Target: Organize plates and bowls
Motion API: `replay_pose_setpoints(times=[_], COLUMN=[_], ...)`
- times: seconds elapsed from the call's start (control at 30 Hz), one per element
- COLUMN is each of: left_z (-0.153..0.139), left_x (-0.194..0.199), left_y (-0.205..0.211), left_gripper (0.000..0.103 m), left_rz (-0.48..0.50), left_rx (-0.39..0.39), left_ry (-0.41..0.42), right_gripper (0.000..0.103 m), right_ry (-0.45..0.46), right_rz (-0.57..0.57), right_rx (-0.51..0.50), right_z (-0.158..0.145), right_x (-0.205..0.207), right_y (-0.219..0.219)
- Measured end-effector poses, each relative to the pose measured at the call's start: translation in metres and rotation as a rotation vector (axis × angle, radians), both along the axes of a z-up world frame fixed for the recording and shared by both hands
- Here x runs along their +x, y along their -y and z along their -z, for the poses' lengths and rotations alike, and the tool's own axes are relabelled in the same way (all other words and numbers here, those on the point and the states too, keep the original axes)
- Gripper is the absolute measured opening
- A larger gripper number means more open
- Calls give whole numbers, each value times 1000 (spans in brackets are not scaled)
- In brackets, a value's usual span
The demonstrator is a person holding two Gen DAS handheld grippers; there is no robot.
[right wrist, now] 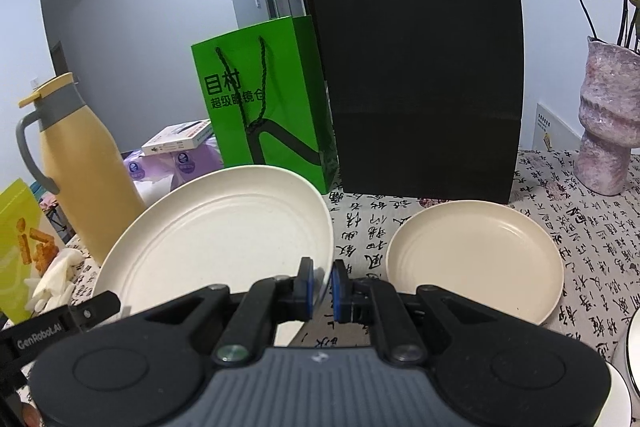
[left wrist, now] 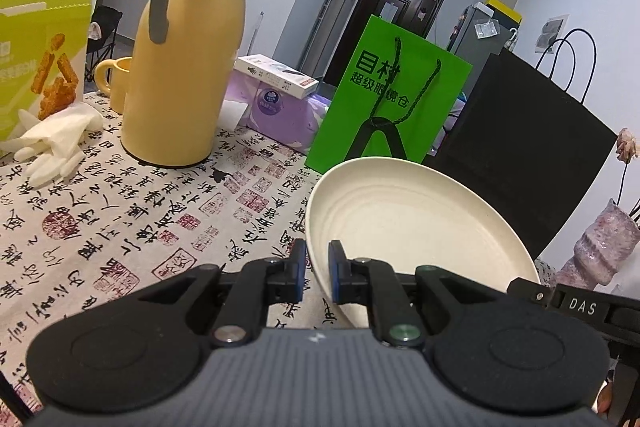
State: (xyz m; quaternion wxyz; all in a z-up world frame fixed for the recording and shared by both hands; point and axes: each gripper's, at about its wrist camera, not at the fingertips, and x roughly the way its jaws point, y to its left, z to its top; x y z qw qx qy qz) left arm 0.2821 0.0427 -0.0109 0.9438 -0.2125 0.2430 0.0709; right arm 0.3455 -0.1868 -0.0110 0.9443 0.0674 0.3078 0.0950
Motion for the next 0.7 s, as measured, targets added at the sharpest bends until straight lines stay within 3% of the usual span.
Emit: replay_pose_setpoints(times=[0.7], left_z=[-23], left_x=[-53], left_y=[5], left_gripper=[12], left_rz=[-13], left_rx=[48], left_ry=[37], right_gripper=[9], right_ry=[29], right_rz=[-5], right_rx=[31], right_z=[-17], right_x=[-54], right_y=[4])
